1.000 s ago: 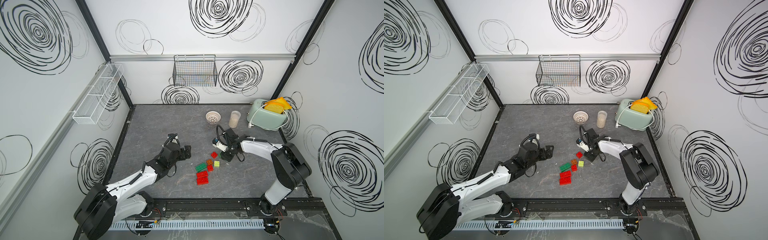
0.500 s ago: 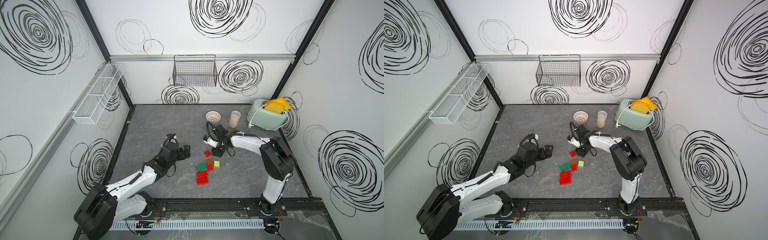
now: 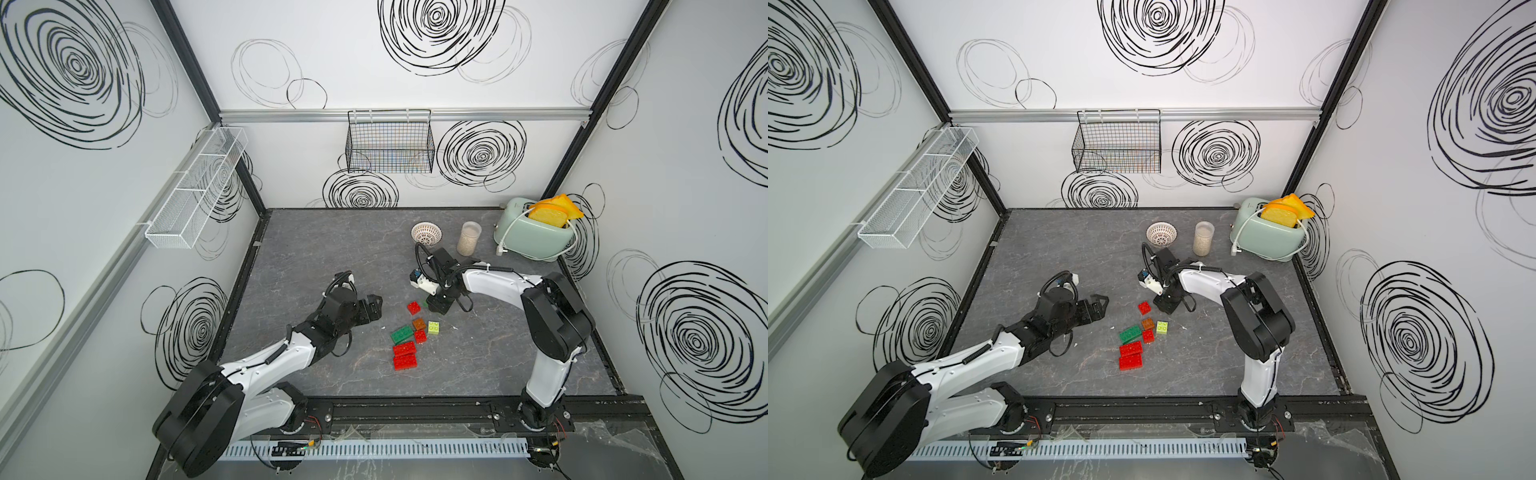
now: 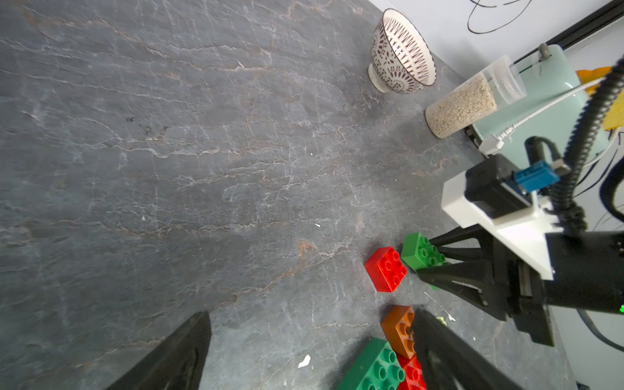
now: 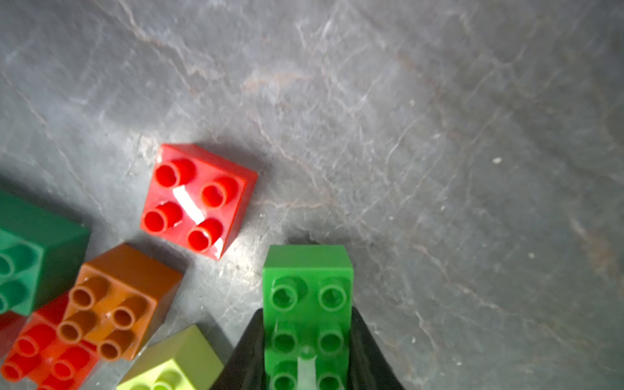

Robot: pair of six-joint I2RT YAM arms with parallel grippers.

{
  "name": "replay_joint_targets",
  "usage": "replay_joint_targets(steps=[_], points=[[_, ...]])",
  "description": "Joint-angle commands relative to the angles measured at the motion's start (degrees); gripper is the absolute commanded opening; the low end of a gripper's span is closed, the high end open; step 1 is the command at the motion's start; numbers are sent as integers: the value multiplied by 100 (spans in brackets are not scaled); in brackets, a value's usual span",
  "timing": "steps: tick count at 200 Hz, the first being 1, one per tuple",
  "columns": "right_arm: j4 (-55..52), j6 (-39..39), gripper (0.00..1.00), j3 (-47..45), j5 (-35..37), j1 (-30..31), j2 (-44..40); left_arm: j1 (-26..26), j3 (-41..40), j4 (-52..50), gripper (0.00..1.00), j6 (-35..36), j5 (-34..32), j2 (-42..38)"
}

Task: Assemble a heart with lego
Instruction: Move the lego brick at the center of the board.

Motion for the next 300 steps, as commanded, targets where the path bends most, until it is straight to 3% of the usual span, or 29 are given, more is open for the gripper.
replay_joint_targets(steps=[1,105,154,237,300], points=[[-46,-2,24,-152,-169,26,-253,50,48,438,97,-147,255,200],[164,171,24,19,-544,623,138,252,64,388,97,-125,387,184],[237,141,24,151,-883,658,78,331,-23,493,97,-138,540,255],[384,190,23,709,-1297,843,756,558,-196,366,97,-148,578,-77],[245,-18,22,696,-1284,595,120,737,-239,445,97,-138,768,15]])
